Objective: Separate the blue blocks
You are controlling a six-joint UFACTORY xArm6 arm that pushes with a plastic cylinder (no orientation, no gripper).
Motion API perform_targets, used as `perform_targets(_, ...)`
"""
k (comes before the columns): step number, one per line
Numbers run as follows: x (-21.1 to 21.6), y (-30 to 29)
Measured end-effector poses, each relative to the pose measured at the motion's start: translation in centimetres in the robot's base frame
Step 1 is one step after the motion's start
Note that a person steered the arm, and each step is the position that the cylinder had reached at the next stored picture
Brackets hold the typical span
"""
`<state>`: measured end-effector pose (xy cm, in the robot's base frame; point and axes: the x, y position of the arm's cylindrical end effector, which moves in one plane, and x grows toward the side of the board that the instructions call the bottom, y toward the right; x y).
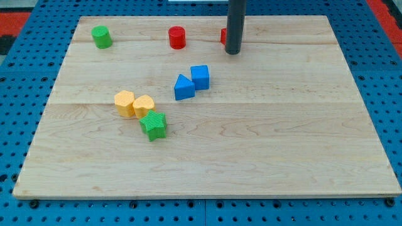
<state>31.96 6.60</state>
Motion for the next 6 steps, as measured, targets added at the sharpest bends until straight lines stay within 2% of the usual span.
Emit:
perform_targets(1,8.1,0.5)
perform_targets(2,10.8,-3.1)
perform_targets(4,5.9,-9.0)
perform_targets(5,7.0,-9.3)
perform_targets(6,11.4,-7.7)
